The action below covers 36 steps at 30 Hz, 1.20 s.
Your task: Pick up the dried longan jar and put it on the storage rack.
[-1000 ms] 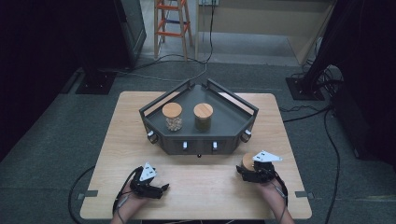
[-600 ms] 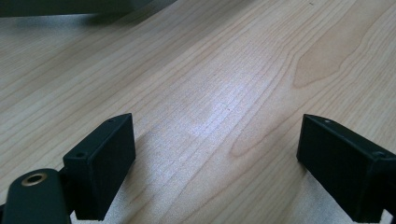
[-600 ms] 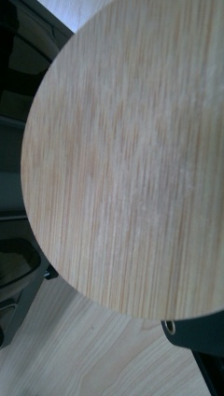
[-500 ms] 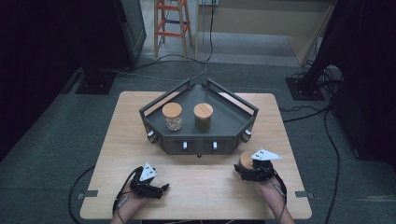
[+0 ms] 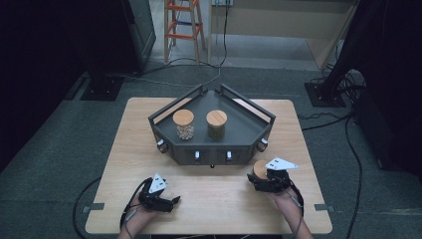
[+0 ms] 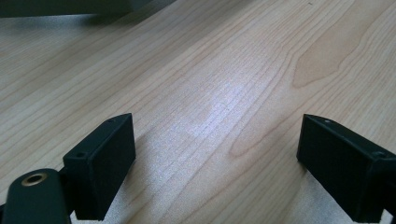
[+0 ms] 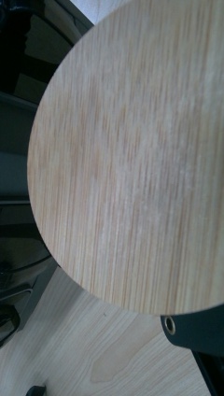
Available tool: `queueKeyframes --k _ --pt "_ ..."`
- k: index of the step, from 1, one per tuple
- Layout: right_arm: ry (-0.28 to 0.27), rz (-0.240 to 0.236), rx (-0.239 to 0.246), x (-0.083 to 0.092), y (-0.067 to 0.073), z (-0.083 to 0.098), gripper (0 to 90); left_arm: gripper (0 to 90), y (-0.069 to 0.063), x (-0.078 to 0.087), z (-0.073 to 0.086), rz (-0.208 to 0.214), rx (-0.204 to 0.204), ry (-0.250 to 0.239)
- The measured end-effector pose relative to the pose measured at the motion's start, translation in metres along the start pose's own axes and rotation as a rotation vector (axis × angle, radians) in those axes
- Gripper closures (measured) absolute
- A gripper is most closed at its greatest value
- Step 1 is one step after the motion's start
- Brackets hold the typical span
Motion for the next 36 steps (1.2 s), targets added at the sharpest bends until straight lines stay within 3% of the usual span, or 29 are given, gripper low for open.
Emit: queueKeyframes --k 26,36 --pt "-0.033 -0.016 0.029 -0.005 0.005 -0.018 25.5 11.5 0.0 0.0 0.0 0.003 -0.003 0.001" --pt "-0.047 -0.033 0.008 -0.003 0.002 -0.024 25.5 11.5 0.0 0.0 0.0 0.003 -0.003 0.001"
Point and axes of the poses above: each handheld gripper's, and its own axes: x roughly backward along the jaws, z roughly out of its underside, y roughly to its left, the point moved 9 cm from there along -x, roughly forward along the jaws, and after that the axes turned 12 degrees about x, right-handed, at the moved point
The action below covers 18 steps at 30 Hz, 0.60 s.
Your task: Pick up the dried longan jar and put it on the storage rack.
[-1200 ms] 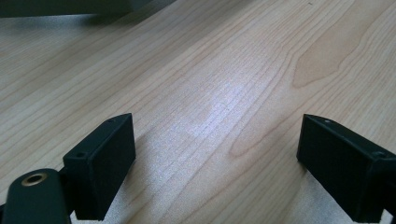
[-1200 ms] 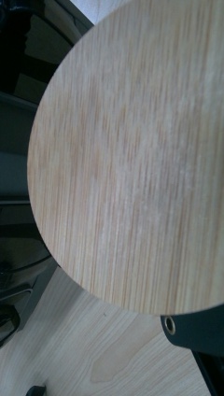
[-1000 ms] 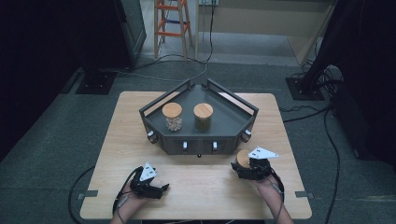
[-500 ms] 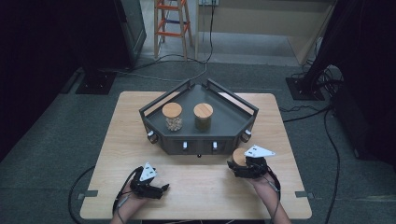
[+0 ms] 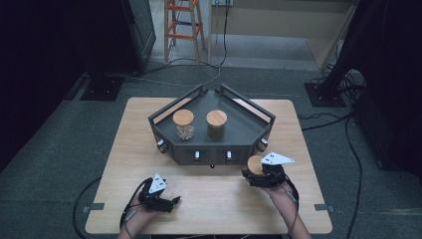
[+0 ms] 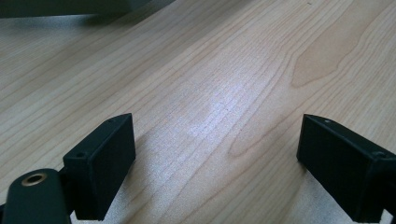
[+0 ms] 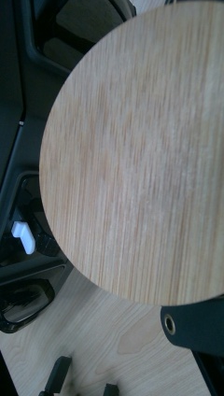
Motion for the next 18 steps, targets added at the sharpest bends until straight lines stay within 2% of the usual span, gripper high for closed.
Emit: queueKeyframes --k 18 --pt "0.008 0.005 0.018 0.003 -0.003 -0.011 25.5 11.5 0.0 0.0 0.0 0.0 0.0 0.0"
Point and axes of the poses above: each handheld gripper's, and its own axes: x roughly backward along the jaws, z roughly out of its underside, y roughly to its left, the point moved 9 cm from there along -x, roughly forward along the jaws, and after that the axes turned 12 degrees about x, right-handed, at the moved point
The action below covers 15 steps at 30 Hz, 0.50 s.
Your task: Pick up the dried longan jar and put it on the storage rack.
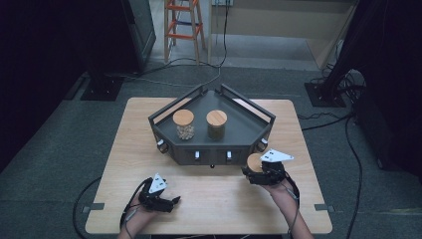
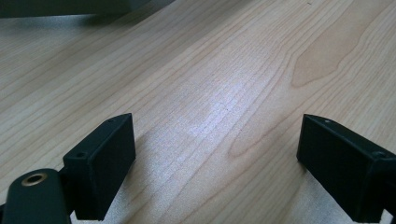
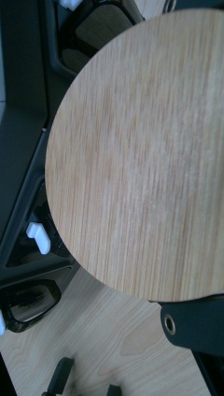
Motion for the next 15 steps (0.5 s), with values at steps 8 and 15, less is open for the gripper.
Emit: queueKeyframes --k 8,15 --pt "0.016 0.006 0.019 0.001 -0.002 -0.007 25.5 11.5 0.0 0.0 0.0 0.0 0.0 0.001" --pt "0.002 0.001 0.01 0.004 -0.003 -0.013 25.5 11.5 0.0 0.0 0.0 0.001 0.001 0.0"
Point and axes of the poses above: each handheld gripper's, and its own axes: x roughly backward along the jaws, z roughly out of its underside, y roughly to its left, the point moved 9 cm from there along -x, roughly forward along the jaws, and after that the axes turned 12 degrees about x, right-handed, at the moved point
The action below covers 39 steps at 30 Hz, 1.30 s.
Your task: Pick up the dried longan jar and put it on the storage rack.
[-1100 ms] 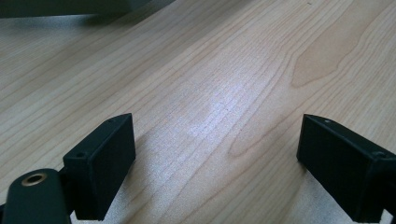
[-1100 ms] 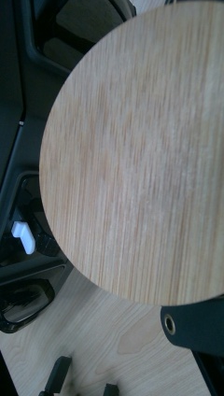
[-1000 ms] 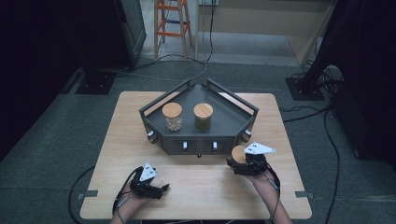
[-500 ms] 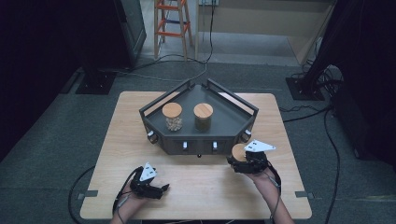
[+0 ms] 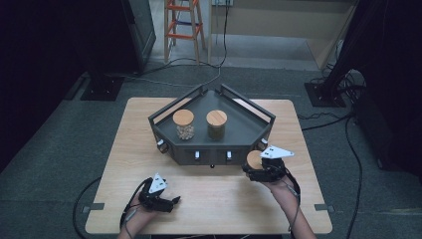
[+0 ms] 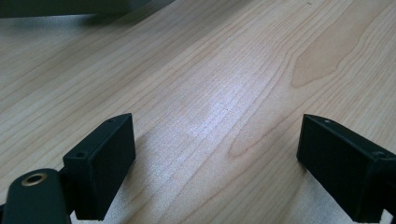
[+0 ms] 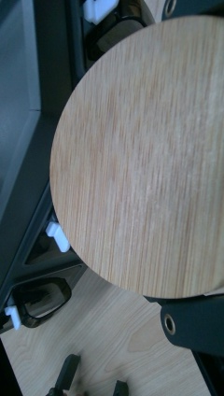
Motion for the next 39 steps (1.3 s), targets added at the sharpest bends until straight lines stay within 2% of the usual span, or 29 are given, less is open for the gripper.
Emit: queueKeyframes --k 18,26,39 --pt "0.017 0.008 0.025 0.006 -0.002 -0.015 25.5 11.5 0.0 0.0 0.0 0.001 -0.006 0.002" --pt "0.01 0.005 0.005 0.008 -0.005 -0.017 25.5 11.5 0.0 0.0 0.0 0.001 -0.003 0.0" --pt "0.004 0.001 0.007 0.011 -0.007 -0.024 25.5 11.5 0.0 0.0 0.0 0.002 -0.005 0.002"
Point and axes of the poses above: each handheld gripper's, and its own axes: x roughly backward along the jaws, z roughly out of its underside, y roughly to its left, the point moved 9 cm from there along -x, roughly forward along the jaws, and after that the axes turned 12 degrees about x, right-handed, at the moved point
